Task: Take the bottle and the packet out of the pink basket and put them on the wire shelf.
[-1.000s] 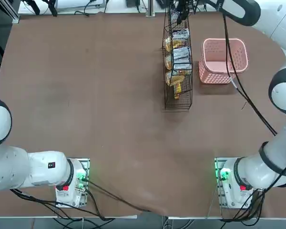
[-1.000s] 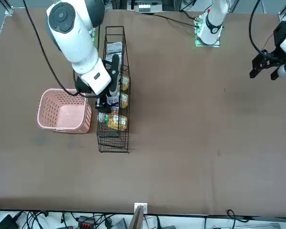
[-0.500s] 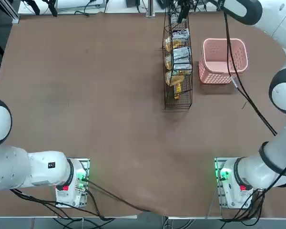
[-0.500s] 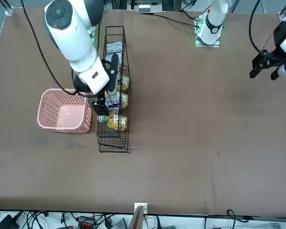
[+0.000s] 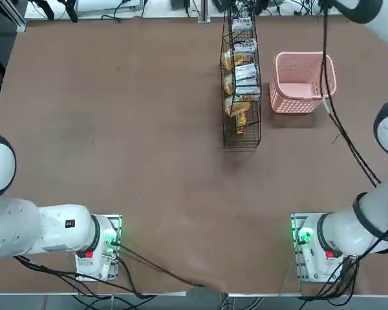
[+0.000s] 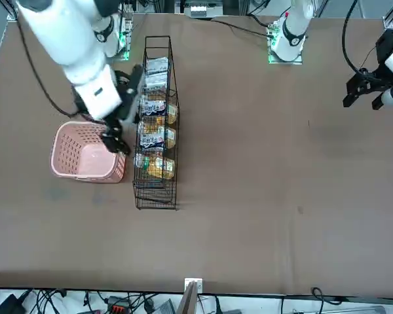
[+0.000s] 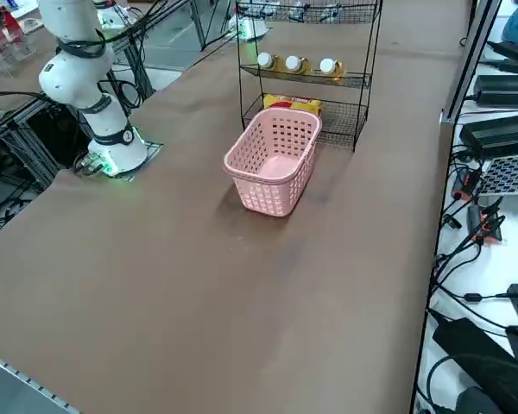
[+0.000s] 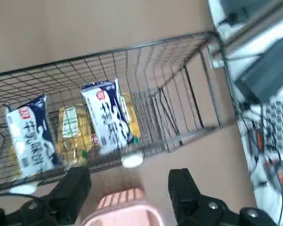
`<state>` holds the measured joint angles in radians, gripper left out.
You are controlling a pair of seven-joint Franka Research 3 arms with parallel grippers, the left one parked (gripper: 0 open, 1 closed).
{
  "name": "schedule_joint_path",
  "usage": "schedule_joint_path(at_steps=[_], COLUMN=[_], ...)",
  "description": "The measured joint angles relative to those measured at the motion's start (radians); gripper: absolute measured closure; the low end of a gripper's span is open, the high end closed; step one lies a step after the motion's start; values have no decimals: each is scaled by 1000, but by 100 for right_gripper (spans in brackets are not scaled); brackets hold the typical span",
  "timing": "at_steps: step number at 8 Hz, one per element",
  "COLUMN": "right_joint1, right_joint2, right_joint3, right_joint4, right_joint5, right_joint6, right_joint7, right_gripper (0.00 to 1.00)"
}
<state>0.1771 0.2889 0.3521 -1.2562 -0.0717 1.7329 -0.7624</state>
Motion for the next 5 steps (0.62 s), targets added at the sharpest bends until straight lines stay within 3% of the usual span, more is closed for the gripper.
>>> schedule_joint_path(at_steps=[2,3,5], right_joint1=[-11,-16,-30], right_joint2=[-71,-96,-123], right_joint3=[-46,-87,-202], right_joint4=[1,1,-5], right_joint5=[2,9,66], right_joint6=[-79,-120,-200], right_joint7=[118,142,149], right_gripper=[0,0,0])
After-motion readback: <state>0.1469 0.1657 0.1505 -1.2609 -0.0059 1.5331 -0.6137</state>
